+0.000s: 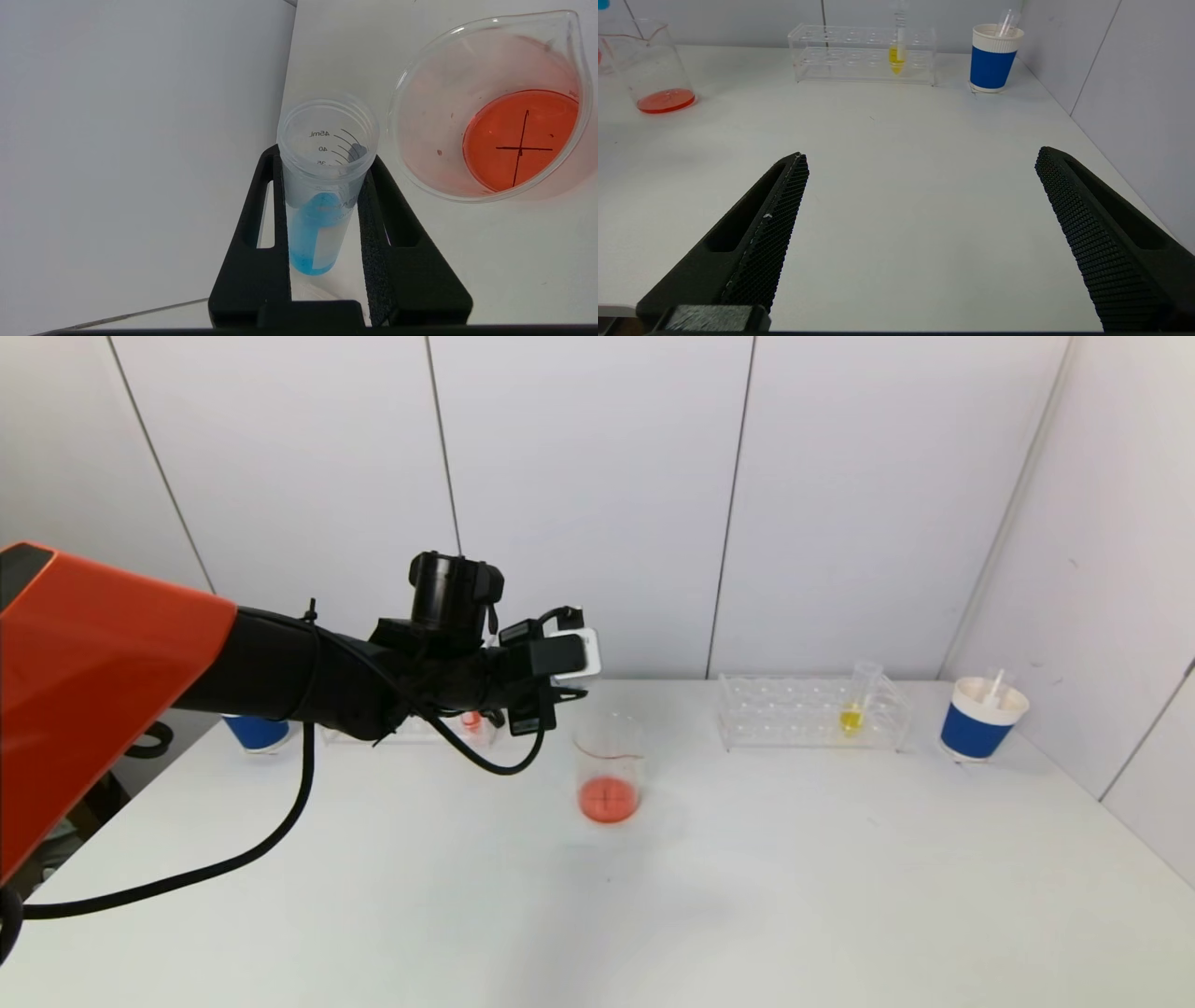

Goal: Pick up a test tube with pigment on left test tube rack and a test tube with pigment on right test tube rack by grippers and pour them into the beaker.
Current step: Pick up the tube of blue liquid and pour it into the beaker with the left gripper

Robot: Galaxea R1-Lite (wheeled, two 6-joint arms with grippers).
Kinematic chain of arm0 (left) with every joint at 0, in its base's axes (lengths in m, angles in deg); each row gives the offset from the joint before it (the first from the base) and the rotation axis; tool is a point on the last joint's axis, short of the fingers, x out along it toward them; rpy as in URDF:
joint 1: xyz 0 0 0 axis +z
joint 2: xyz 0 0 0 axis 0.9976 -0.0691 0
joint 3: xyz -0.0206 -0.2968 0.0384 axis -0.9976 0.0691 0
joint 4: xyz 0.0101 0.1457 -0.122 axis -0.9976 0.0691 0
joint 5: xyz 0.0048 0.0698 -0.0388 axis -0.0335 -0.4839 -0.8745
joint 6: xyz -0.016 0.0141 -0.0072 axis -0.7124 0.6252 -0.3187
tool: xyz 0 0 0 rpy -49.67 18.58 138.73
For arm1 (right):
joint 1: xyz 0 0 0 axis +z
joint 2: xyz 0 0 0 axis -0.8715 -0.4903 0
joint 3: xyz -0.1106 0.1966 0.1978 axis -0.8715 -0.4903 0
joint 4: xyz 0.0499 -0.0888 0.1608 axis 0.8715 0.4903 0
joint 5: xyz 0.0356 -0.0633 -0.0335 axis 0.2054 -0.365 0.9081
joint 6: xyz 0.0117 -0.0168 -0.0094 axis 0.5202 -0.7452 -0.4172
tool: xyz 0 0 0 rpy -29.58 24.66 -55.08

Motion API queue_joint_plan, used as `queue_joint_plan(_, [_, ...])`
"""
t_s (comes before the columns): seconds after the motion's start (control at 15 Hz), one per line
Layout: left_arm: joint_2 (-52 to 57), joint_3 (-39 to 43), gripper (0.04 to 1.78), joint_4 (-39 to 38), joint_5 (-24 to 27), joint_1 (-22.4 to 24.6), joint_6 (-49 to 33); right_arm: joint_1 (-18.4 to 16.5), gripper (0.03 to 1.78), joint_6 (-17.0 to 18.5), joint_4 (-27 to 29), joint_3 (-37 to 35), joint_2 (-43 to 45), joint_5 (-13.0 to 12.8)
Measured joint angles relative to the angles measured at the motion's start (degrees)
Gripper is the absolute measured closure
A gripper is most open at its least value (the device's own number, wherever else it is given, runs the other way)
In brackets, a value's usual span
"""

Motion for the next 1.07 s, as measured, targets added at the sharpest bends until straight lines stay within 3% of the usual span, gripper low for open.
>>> queue_joint_plan(0.73, [-0.55,1.88,1.38,-0.94,-1.30,-0.77,8.18,0.00,0.04,0.00,0.00,0.00,0.00,0.00])
queue_joint_plan(1.07, [-1.07,4.85,1.38,-9.67,1.51,-0.63,7.66,0.00,0.04,0.00,0.00,0.00,0.00,0.00])
